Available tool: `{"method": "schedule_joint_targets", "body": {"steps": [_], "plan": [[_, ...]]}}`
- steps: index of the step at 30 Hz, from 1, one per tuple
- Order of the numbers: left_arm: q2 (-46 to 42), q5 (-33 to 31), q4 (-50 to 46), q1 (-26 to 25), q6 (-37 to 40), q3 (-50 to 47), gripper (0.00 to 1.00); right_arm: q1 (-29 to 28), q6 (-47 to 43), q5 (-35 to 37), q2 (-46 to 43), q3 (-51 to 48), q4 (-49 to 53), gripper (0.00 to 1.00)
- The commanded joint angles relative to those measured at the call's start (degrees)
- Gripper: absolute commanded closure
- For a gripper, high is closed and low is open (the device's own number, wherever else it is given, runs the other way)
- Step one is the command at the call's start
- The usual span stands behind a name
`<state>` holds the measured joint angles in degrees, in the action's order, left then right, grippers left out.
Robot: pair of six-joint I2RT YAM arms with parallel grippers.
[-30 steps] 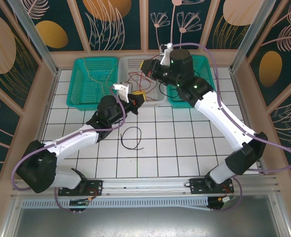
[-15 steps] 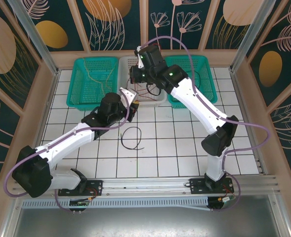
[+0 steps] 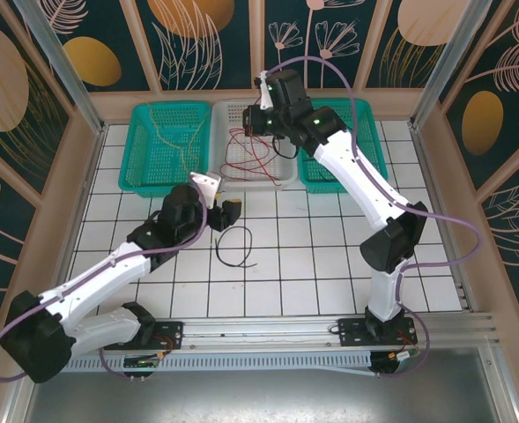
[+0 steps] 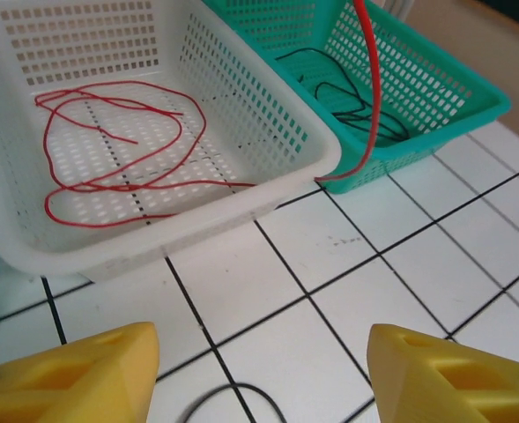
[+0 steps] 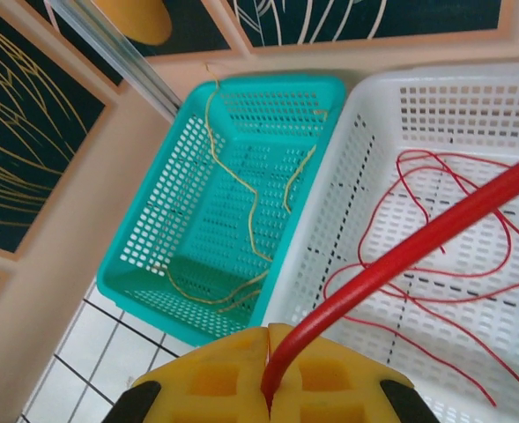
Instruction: Untangle the cables
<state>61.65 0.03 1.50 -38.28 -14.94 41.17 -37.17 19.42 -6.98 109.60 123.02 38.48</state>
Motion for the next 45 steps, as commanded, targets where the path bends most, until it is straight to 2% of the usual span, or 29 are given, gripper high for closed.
{"method": "schedule_joint_targets", "body": {"steps": [1, 3, 8, 13, 14, 19, 21, 31, 34, 37, 41, 45], "plan": [[-5.7, 0.1, -0.1, -0.4, -8.0, -2.7, 0.33, 1.6, 1.0, -5.4, 2.3, 2.9, -4.0, 1.00], [-8.5, -2.6, -1.5, -0.4, -10.6, -3.6, 0.28, 2.4, 1.4, -7.2, 3.3, 3.6, -5.5, 1.00], [-9.0, -8.1, -4.8, -0.4, -14.1, -2.9, 0.24, 4.5, 3.8, -12.1, 7.8, 7.8, -7.3, 1.00], [-6.2, -7.9, -4.8, -0.4, -16.6, -1.6, 0.22, 5.5, 5.9, -14.9, 12.3, 10.0, -9.3, 1.00], [-5.4, -7.8, -5.1, -0.4, -17.1, -1.2, 0.21, 5.5, 5.9, -14.9, 13.2, 10.2, -9.0, 0.94], [-2.2, -9.6, -8.8, -0.3, -18.9, 0.7, 0.18, 5.5, 5.1, -11.6, 15.2, 9.0, -7.0, 0.49], [-1.6, -10.5, -10.1, -0.2, -19.4, 1.1, 0.18, 5.5, 4.8, -10.2, 14.9, 7.7, -6.8, 0.47], [2.9, -10.7, -14.8, 1.7, -20.5, 2.9, 0.19, 5.5, 3.7, -6.0, 9.2, 1.8, -5.9, 0.47], [3.6, -9.9, -15.7, 2.4, -20.7, 3.3, 0.19, 5.4, 2.4, -3.1, 3.4, -6.0, -7.6, 0.47], [3.8, -10.0, -17.1, 3.0, -21.2, 3.7, 0.20, 2.9, 1.9, -1.2, -5.4, -19.9, -12.5, 0.47], [3.3, -9.6, -17.9, 5.4, -23.5, 3.6, 0.27, -2.2, 3.4, 0.4, -16.6, -39.5, -18.6, 0.47], [1.8, -8.8, -17.9, 9.3, -27.1, 4.4, 0.30, -8.6, 7.3, 2.6, -21.4, -52.0, -20.6, 0.48]]}}
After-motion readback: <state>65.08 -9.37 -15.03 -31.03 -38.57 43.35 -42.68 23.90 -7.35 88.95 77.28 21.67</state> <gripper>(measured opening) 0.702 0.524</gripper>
